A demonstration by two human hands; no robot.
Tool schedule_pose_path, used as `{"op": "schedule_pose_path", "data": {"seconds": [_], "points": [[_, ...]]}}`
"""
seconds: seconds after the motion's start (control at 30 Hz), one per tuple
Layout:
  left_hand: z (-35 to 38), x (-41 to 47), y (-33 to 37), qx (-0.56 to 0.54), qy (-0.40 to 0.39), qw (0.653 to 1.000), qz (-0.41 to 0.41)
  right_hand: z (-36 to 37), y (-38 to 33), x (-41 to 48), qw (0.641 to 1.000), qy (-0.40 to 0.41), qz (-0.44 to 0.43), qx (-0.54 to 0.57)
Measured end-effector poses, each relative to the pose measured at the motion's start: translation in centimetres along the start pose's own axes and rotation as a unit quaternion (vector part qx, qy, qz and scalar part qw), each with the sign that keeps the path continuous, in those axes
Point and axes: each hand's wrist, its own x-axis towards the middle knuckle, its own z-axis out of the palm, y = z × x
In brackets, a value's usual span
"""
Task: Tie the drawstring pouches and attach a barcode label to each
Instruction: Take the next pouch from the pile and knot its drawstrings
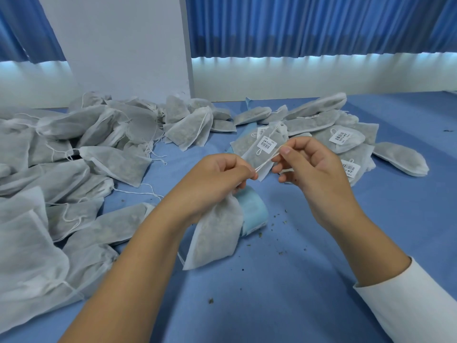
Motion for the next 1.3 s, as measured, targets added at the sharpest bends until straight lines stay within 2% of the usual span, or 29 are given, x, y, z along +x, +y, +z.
{"op": "schedule_pose_path", "data": {"seconds": [0.2, 0.33, 0.43, 0.5, 0.63, 0.73, 0.8, 0.9, 1.0, 1.07, 1.17, 1.3], "points": [[0.4, -0.2, 0.3, 0.042, -0.017, 0.998, 0.050, 0.2, 0.6, 0.1, 0.998, 0.035, -0.011, -0.057], [0.5, -0.1, 0.3, 0.018, 0.008, 0.998, 0.052, 0.0, 0.6, 0.3, 0.996, 0.071, -0.003, -0.054], [-0.3, -0.1, 0.1, -0.007, -0.002, 0.999, 0.040, 0.0, 0.3, 0.3, 0.997, 0.074, -0.016, -0.034], [-1.0, 0.0, -0.1, -0.016, -0.001, 0.999, 0.031, 0.1, 0.0, -0.1, 0.997, 0.060, -0.051, -0.028], [-1.1, 0.4, -0.3, -0.104, 0.096, 0.990, 0.007, 1.0, -0.3, -1.0, 0.990, -0.019, -0.124, -0.067], [-0.9, 0.7, -0.4, -0.152, 0.153, 0.977, 0.007, 1.9, 0.1, -1.6, 0.981, -0.061, -0.138, -0.125], [-1.1, 0.9, -0.6, -0.083, 0.186, 0.979, 0.001, 2.3, 0.3, -1.8, 0.976, -0.075, -0.148, -0.142], [-2.1, 0.9, -1.0, 0.121, 0.220, 0.968, -0.010, 2.3, 0.3, -1.8, 0.974, -0.068, -0.156, -0.146], [-2.8, 0.5, -0.6, 0.155, 0.221, 0.963, -0.018, 2.1, 0.3, -1.6, 0.972, -0.051, -0.170, -0.153], [-2.8, 0.6, -0.6, 0.120, 0.213, 0.969, -0.024, 2.3, 0.3, -1.8, 0.967, -0.051, -0.188, -0.166], [-2.1, 0.5, 0.0, -0.046, 0.178, 0.982, -0.043, 3.0, 0.7, -2.3, 0.966, -0.081, -0.176, -0.174], [-1.2, 0.1, 1.0, -0.228, 0.121, 0.965, -0.045, 3.1, 1.1, -2.3, 0.967, -0.110, -0.143, -0.181]]}}
